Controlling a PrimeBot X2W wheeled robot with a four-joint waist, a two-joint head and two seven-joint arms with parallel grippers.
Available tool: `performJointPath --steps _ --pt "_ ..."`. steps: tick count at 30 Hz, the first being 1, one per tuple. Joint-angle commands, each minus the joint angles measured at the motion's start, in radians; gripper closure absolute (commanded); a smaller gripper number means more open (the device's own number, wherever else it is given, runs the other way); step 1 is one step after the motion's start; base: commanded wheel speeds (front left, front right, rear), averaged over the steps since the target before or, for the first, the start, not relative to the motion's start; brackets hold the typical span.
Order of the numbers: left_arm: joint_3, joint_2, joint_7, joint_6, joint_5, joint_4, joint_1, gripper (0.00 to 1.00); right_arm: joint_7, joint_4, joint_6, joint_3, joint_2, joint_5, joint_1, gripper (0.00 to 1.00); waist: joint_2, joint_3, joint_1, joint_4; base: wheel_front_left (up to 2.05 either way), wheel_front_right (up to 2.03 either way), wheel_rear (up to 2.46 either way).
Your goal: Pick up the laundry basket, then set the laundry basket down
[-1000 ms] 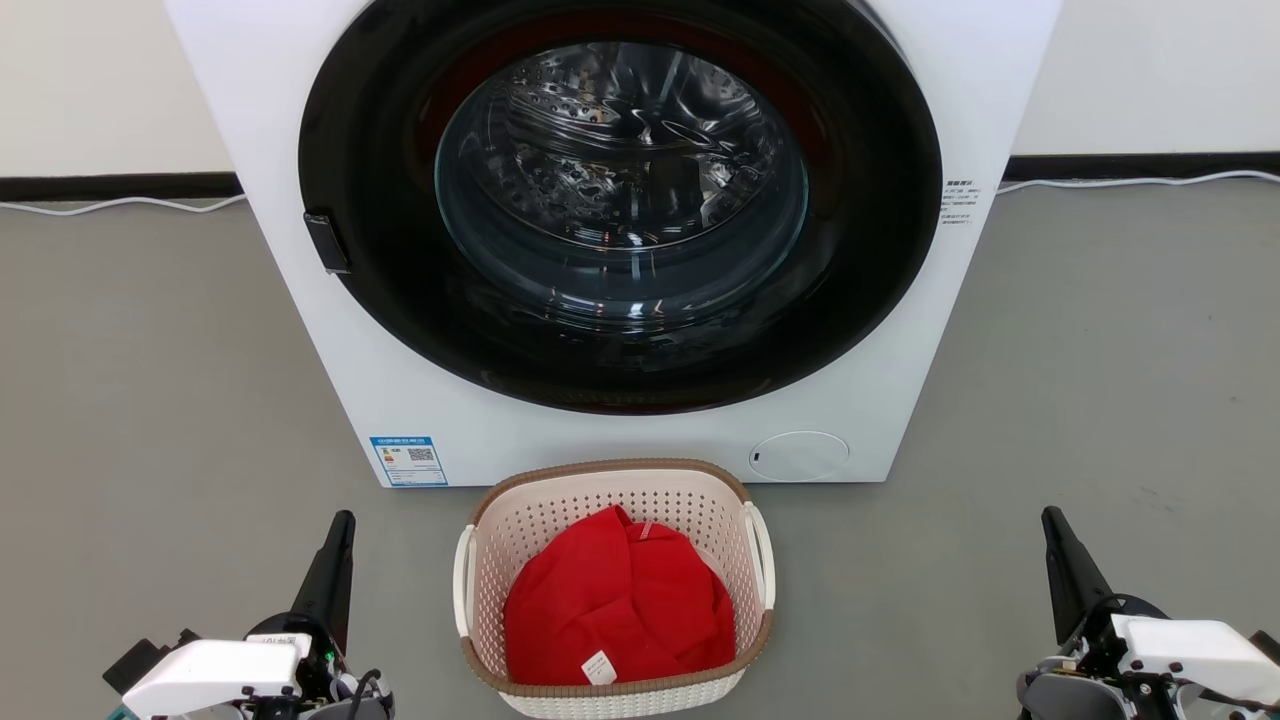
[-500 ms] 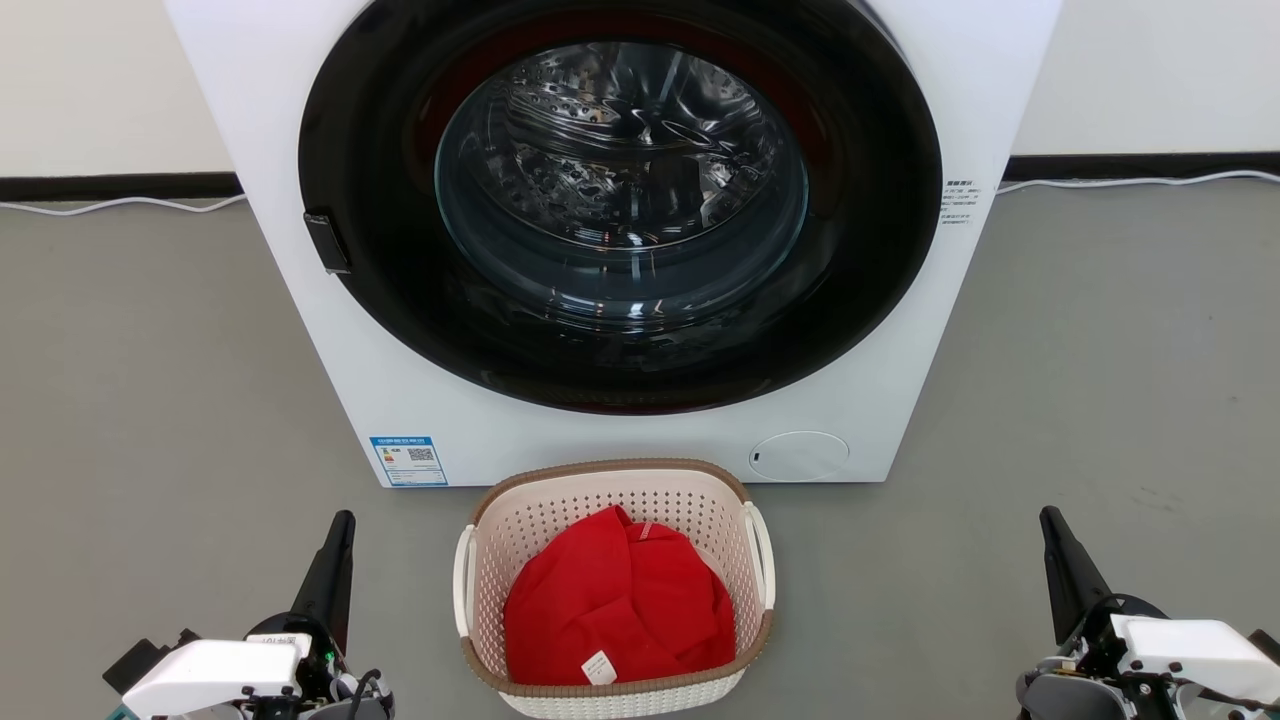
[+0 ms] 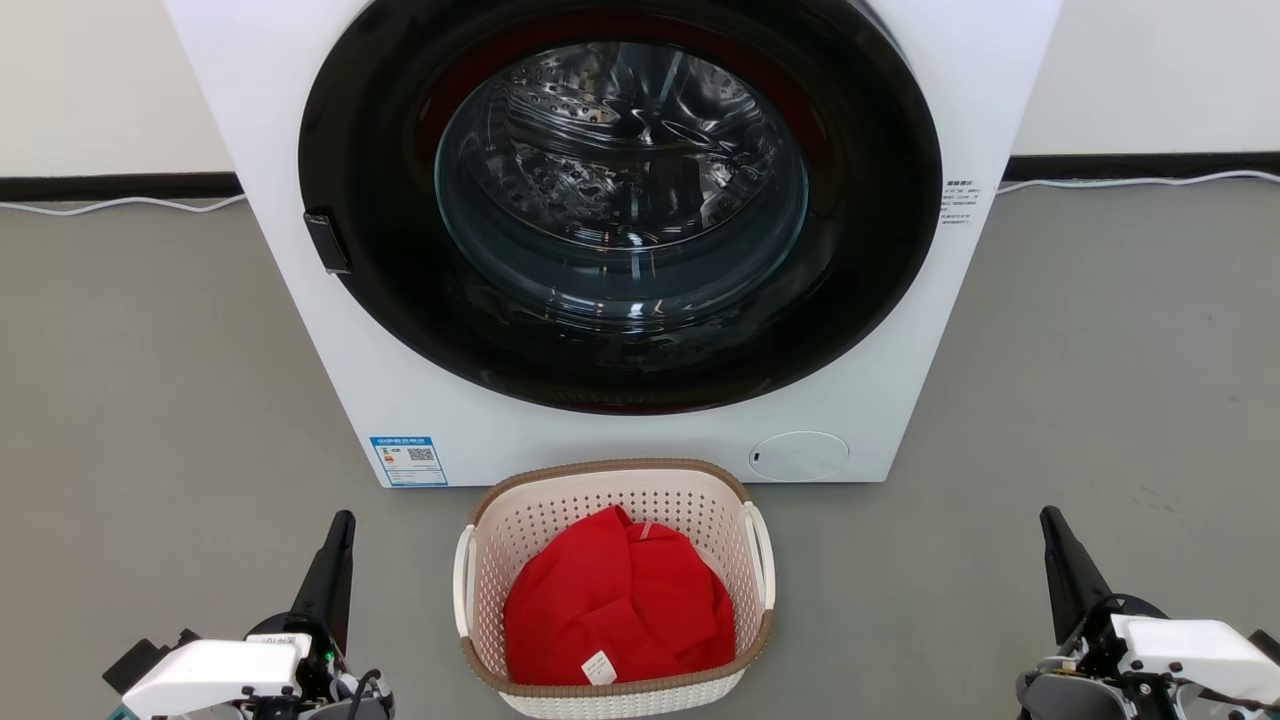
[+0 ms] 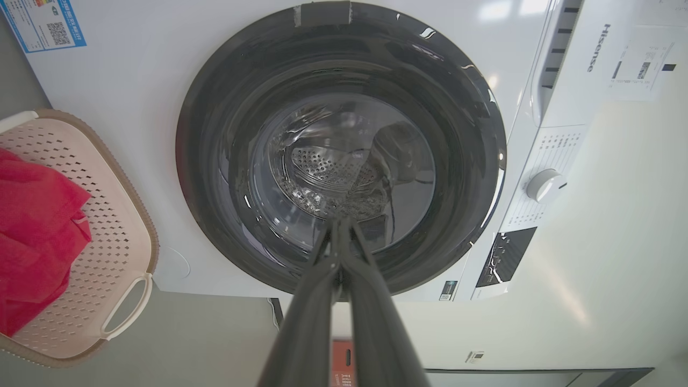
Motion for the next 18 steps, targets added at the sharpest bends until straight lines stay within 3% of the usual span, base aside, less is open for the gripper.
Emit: performJointPath --steps 1,18 --pt "0.03 0.013 0.006 -0.007 -0.006 -0.028 -0.053 1.0 0.007 -0.029 0.007 0.02 -0.004 -0.007 -0.058 1.0 0.0 0.0 0.0 0.0 0.0 0.0 0.0" --pt "0.03 0.013 0.006 -0.007 -0.006 -0.028 -0.053 1.0 0.008 -0.029 0.007 0.018 -0.003 -0.009 -0.058 1.0 0.0 0.0 0.0 0.0 0.0 0.0 0.0"
